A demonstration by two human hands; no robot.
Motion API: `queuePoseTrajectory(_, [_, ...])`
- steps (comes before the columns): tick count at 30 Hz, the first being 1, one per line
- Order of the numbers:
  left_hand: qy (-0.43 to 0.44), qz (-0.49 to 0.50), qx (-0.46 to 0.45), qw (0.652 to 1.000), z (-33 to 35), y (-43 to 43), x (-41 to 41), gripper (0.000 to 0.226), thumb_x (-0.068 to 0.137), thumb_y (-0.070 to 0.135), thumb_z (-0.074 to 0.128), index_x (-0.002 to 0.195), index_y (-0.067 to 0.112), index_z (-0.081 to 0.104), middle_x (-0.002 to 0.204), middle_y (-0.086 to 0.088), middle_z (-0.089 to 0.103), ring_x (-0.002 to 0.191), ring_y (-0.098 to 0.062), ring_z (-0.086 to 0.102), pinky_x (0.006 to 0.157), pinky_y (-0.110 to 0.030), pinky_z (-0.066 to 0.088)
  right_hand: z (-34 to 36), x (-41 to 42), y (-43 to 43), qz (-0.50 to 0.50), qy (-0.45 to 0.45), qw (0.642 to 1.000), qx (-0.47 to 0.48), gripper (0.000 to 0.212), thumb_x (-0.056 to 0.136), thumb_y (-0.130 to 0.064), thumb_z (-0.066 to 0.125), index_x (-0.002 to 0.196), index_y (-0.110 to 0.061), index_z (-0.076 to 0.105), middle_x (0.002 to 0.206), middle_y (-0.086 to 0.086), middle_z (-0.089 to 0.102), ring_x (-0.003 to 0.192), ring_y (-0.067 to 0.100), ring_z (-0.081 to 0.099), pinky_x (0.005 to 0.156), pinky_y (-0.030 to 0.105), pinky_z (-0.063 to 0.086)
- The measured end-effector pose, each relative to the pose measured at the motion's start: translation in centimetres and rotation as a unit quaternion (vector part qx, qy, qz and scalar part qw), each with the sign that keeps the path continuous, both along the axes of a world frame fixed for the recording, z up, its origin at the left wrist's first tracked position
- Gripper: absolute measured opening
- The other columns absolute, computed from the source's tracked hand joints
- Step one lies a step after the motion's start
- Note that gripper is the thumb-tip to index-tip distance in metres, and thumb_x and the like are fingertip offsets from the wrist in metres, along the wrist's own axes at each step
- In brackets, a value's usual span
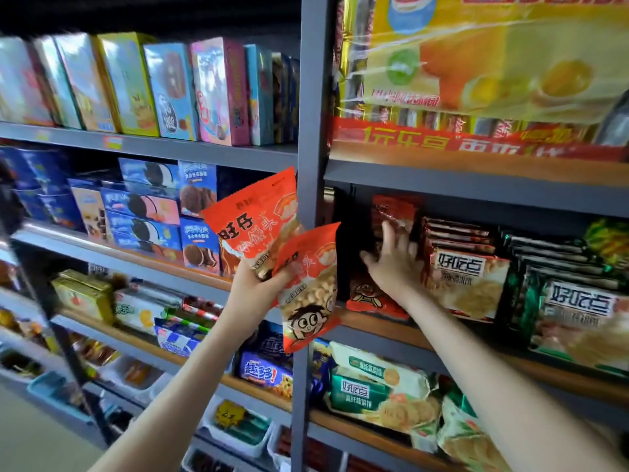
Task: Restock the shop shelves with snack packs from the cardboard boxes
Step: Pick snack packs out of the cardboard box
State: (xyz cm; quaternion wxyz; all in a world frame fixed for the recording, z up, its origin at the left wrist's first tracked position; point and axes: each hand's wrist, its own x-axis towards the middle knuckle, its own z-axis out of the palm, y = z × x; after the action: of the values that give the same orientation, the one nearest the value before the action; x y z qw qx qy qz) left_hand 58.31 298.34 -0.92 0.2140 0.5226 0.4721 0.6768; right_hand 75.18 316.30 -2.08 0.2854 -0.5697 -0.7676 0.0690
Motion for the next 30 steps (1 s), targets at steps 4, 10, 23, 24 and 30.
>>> queuePoseTrajectory(4, [-0.017, -0.002, -0.005, 1.000, -0.5, 0.2, 0.0, 0.030, 0.087, 0.003, 0.066, 0.115, 0.014, 0.064, 0.102, 0.006, 0.074, 0.096, -0.012, 0.069, 0.075, -0.015, 0.052, -1.1, -1.2, -0.7, 0.044, -0.165, 0.964, -0.206, 0.088, 0.086, -0.073, 0.040, 0.154, -0.027, 0.009, 0.161, 0.008, -0.003, 0.144, 0.041, 0.006, 0.112, 0.050, 0.022])
queuePoseTrajectory(10, [-0.020, -0.003, 0.000, 1.000, -0.4, 0.4, 0.2, 0.028, 0.088, 0.001, 0.064, 0.112, 0.017, 0.064, 0.100, 0.007, 0.074, 0.094, -0.013, 0.070, 0.074, -0.017, 0.053, -1.7, -1.2, -0.2, 0.057, -0.119, 0.970, -0.206, 0.067, 0.092, -0.043, 0.047, 0.151, -0.027, 0.021, 0.160, 0.010, -0.001, 0.141, 0.044, 0.011, 0.111, 0.049, 0.025])
queuePoseTrajectory(23, [-0.072, -0.007, 0.028, 0.997, -0.5, 1.5, 0.2, 0.029, 0.087, 0.002, 0.062, 0.105, 0.025, 0.065, 0.098, 0.010, 0.074, 0.093, -0.010, 0.070, 0.075, -0.015, 0.052, -2.6, -1.6, 5.2, 0.037, -0.044, 0.995, 0.077, 0.084, 0.088, 0.002, 0.054, 0.154, -0.027, 0.010, 0.159, 0.006, -0.016, 0.144, 0.034, -0.004, 0.114, 0.055, 0.018])
queuePoseTrajectory(24, [-0.073, -0.011, 0.031, 0.997, -0.5, 1.6, 0.2, 0.029, 0.088, 0.001, 0.062, 0.102, 0.026, 0.066, 0.097, 0.009, 0.075, 0.093, -0.010, 0.070, 0.074, -0.016, 0.052, -2.9, -1.6, 5.9, 0.041, -0.066, 0.996, 0.046, 0.079, 0.090, -0.008, 0.058, 0.153, -0.025, 0.014, 0.159, 0.007, -0.019, 0.145, 0.033, -0.013, 0.114, 0.059, 0.014])
queuePoseTrajectory(30, [-0.057, -0.023, 0.028, 0.998, 0.0, 1.7, 0.1, 0.032, 0.087, -0.001, 0.062, 0.098, 0.029, 0.064, 0.090, 0.015, 0.074, 0.086, -0.004, 0.070, 0.072, -0.014, 0.052, -2.6, -1.0, 7.5, 0.105, -0.133, 0.984, -0.063, 0.089, 0.086, -0.019, 0.064, 0.153, -0.035, 0.007, 0.153, 0.005, -0.036, 0.138, 0.030, -0.036, 0.115, 0.060, 0.001])
